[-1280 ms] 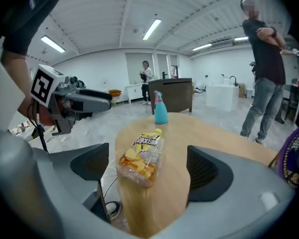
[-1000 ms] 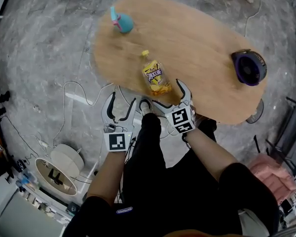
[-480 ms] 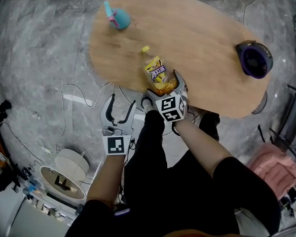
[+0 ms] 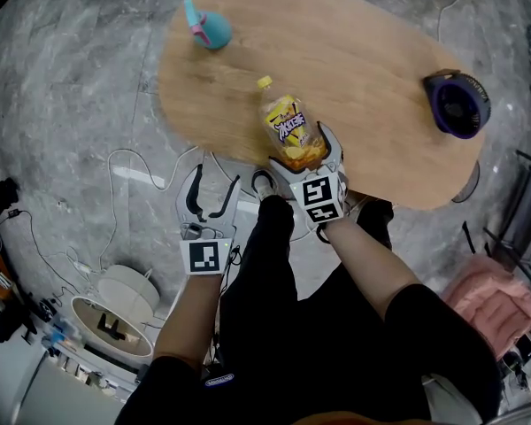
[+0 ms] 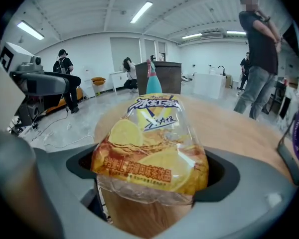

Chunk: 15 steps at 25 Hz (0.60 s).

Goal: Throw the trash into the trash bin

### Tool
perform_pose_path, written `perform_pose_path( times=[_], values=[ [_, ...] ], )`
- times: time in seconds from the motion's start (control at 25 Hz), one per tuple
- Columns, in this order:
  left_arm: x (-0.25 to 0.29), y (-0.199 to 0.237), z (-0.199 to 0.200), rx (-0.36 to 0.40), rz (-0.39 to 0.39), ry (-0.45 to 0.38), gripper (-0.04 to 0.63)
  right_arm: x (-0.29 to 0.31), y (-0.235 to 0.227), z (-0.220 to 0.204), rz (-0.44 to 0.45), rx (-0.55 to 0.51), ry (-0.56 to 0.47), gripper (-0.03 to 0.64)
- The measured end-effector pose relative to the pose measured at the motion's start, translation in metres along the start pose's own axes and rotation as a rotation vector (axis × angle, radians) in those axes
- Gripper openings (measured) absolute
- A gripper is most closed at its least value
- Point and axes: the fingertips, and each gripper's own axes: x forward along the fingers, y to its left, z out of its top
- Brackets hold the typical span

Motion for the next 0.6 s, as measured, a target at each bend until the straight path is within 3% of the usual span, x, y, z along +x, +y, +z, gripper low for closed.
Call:
perform_pose_path(
  times=[0.32, 0.6],
  values=[
    [0.019, -0.04, 0.028, 0.028, -0.032, -0.01, 0.408, -0.056, -0.022, 0.022, 0.01, 0.018, -0.09, 0.592],
    [0.056, -0.1, 0.067, 0.092, -0.104, -0.025, 0.408, -0.141, -0.089, 0.037, -0.053, 0.057, -0.192, 0.592]
  ],
)
